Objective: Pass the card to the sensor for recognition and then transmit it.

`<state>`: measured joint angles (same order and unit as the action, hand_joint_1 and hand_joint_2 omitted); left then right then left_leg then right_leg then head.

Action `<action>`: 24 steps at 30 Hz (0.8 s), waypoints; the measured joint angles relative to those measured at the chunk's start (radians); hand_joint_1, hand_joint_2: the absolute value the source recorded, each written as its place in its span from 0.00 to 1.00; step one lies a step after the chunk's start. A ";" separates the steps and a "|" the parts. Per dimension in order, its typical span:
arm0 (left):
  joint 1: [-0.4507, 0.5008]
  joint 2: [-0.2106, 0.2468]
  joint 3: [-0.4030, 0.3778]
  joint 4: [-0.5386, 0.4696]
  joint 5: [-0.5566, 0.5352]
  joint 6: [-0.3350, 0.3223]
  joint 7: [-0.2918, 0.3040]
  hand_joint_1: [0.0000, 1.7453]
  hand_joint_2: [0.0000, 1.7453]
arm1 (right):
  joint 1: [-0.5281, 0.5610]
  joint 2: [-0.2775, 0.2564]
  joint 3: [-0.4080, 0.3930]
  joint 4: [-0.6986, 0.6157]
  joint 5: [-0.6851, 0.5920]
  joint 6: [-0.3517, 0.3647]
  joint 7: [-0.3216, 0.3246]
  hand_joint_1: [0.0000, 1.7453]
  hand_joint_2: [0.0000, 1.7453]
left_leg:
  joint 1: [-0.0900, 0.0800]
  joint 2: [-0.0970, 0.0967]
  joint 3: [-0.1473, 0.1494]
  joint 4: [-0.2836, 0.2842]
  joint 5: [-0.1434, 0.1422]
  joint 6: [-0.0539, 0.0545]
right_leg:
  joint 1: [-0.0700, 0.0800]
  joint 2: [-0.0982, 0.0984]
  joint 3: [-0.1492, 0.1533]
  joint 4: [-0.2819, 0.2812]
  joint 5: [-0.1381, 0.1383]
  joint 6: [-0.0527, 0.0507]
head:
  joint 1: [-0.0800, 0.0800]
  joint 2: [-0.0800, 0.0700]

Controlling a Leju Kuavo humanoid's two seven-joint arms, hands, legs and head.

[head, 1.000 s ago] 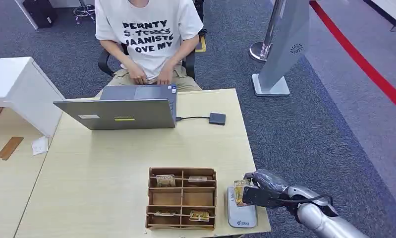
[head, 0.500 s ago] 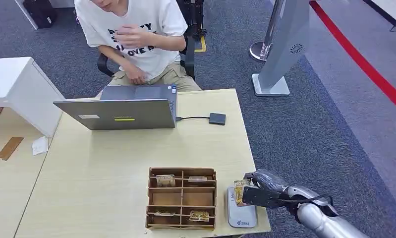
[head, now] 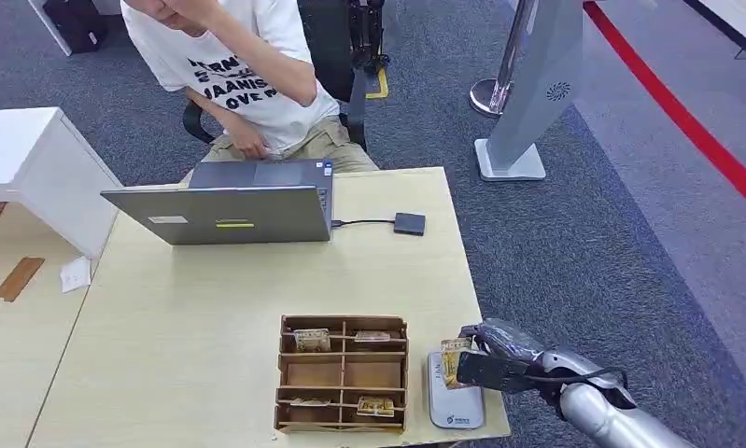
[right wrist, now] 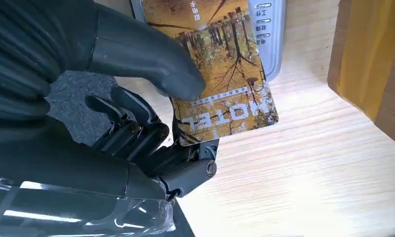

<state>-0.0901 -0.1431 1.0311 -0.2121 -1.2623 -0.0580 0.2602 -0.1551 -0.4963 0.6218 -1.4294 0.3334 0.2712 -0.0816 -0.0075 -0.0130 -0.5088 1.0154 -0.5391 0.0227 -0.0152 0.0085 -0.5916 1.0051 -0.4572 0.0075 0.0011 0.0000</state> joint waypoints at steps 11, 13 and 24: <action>0.000 0.000 0.000 0.000 0.000 0.000 0.000 0.00 0.00 | 0.001 0.000 0.000 0.000 0.001 -0.003 0.000 1.00 1.00 | 0.000 0.000 0.000 0.000 0.000 0.000 | 0.000 0.000 0.000 0.000 0.000 0.000 | 0.000 0.000; 0.000 0.000 0.000 0.000 0.000 0.000 0.000 0.00 0.00 | 0.001 0.000 0.000 0.000 0.001 -0.003 0.000 1.00 1.00 | 0.000 0.000 0.000 0.000 0.000 0.000 | 0.000 0.000 0.000 0.000 0.000 0.000 | 0.000 0.000; 0.000 0.000 0.000 0.000 0.000 0.001 0.000 0.00 0.00 | 0.003 0.000 0.000 0.000 0.001 -0.005 0.000 1.00 1.00 | 0.000 0.000 0.000 0.000 0.000 0.000 | 0.000 0.000 0.000 0.000 0.000 0.000 | 0.000 0.000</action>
<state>-0.0901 -0.1427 1.0311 -0.2121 -1.2627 -0.0572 0.2598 -0.1522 -0.4963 0.6218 -1.4298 0.3346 0.2667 -0.0816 -0.0075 -0.0130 -0.5085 1.0154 -0.5391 0.0227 -0.0152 0.0085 -0.5913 1.0050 -0.4573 0.0075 0.0011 0.0000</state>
